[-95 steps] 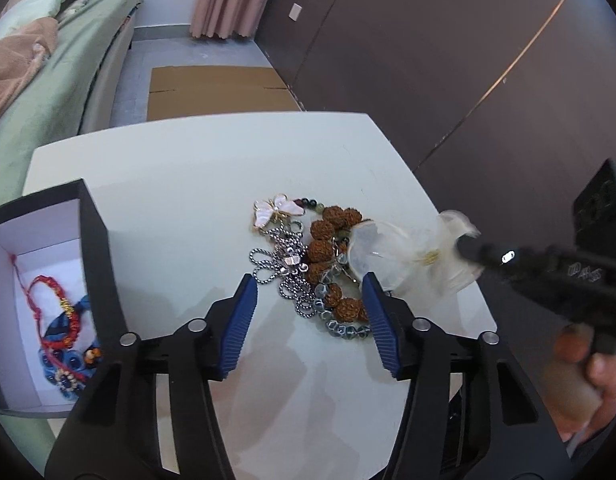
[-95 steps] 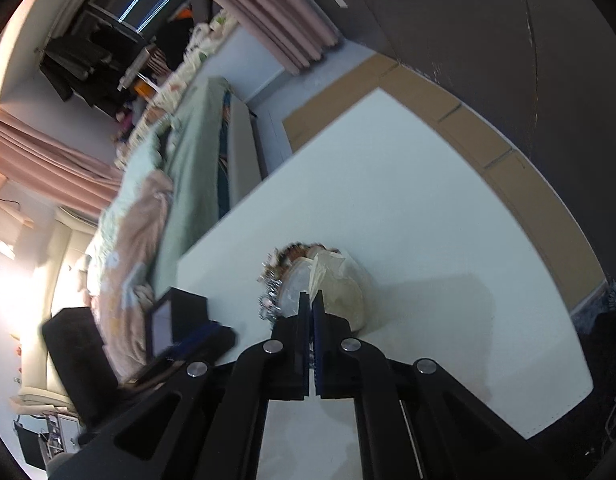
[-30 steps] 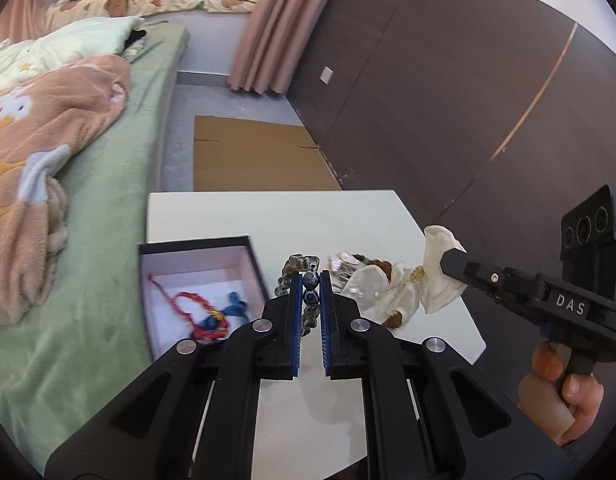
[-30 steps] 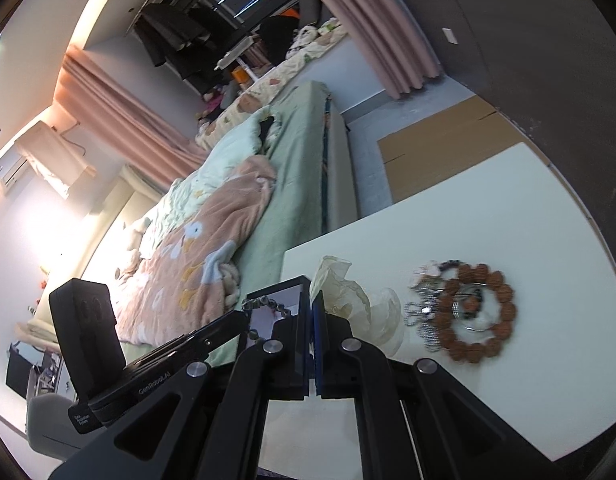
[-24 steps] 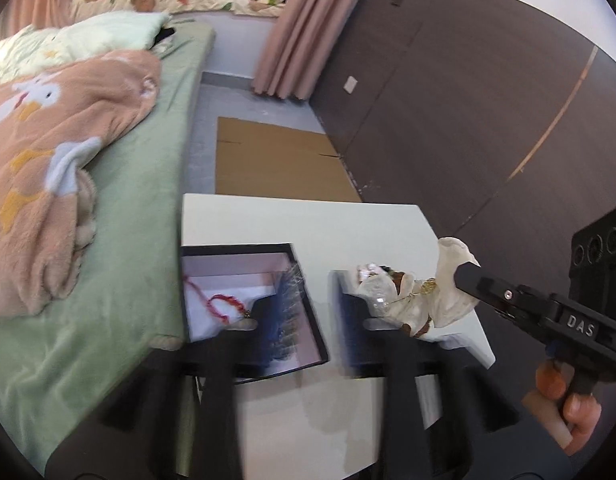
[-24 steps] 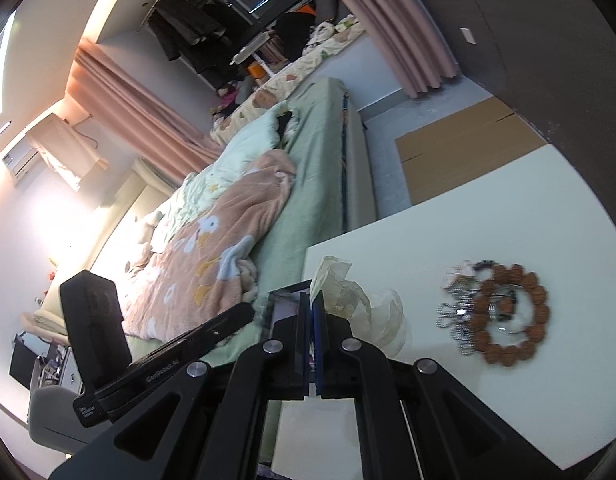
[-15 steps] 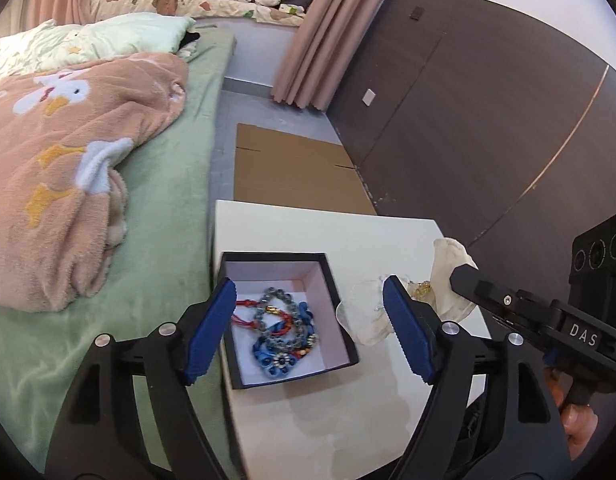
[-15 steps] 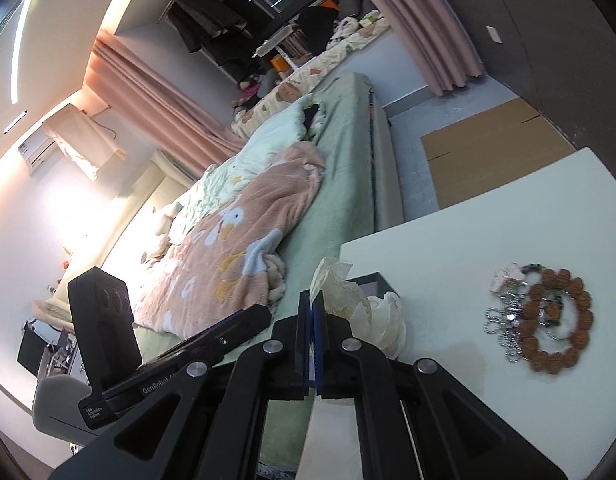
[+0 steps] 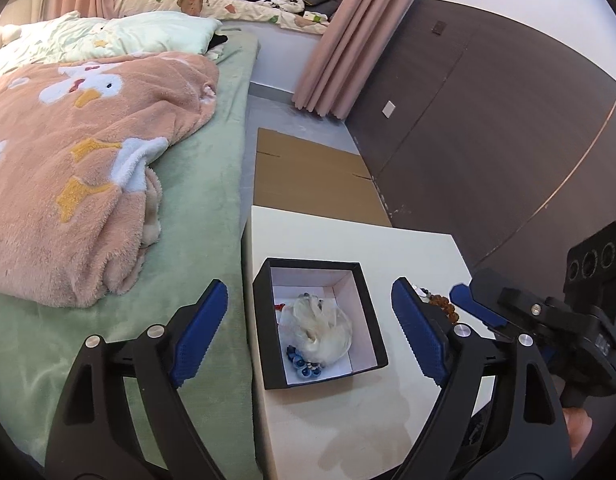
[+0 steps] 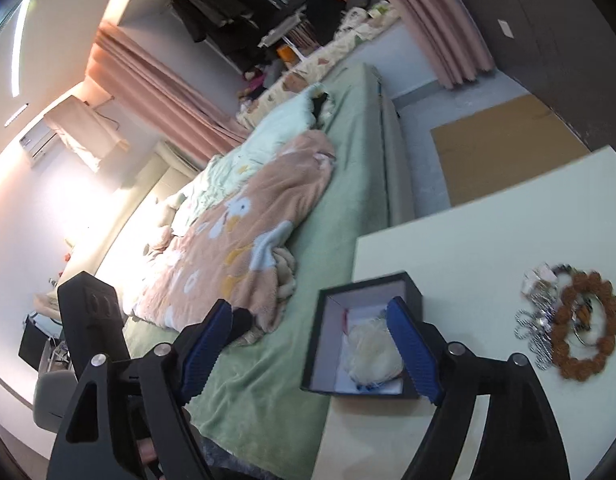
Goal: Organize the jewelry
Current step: 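Lower the white pouch into the black box and open the right tool, then move the left tool down to the silver butterfly chain and close, then lift the silver chain with the left tool while the right tool grasps the brown bead bracelet, then lower the silver chain into the black box and open the left tool, then lower the brown bead bracelet into the black box and open the right tool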
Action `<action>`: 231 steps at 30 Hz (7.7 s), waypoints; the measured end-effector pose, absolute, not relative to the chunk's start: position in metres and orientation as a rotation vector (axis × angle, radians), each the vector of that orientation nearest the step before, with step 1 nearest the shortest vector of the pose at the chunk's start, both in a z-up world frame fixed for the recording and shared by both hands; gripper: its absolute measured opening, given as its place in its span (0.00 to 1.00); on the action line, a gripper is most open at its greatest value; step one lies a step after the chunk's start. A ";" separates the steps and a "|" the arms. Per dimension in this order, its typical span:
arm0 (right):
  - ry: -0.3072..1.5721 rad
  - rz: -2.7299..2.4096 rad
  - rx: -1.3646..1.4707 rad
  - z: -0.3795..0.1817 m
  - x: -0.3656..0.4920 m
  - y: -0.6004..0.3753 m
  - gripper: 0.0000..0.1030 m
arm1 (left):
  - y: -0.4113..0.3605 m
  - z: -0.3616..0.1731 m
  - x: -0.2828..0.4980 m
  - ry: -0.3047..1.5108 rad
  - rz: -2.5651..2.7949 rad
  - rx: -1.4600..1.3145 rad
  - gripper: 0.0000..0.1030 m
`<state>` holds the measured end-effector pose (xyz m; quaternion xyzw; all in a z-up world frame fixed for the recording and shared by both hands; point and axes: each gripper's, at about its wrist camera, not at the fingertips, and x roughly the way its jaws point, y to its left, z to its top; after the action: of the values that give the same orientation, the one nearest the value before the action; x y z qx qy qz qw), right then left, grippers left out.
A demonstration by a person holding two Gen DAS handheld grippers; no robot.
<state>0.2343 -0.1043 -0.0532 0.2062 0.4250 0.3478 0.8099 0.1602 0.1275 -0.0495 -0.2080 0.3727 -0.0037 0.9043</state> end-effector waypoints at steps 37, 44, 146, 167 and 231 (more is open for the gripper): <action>1.042 0.358 0.506 -0.099 0.256 -0.288 0.53 | -0.039 -0.093 0.228 0.932 -0.241 -0.292 0.57; 1.060 0.338 0.522 -0.112 0.263 -0.301 0.52 | -0.062 -0.121 0.249 0.989 -0.251 -0.260 0.46; 0.981 0.471 0.416 -0.069 0.252 -0.235 0.17 | 0.009 -0.001 0.185 0.737 -0.250 -0.293 0.19; 0.950 0.529 0.397 -0.057 0.244 -0.209 0.17 | 0.040 0.098 0.166 0.585 -0.160 -0.188 0.19; 0.871 0.723 0.382 -0.051 0.234 -0.106 0.17 | 0.146 -0.031 0.150 0.720 -0.033 -0.531 0.79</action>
<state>0.2341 -0.1064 -0.0515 0.1799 0.4102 0.3402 0.8268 0.1504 0.1463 -0.0314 -0.2569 0.3481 -0.0160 0.9014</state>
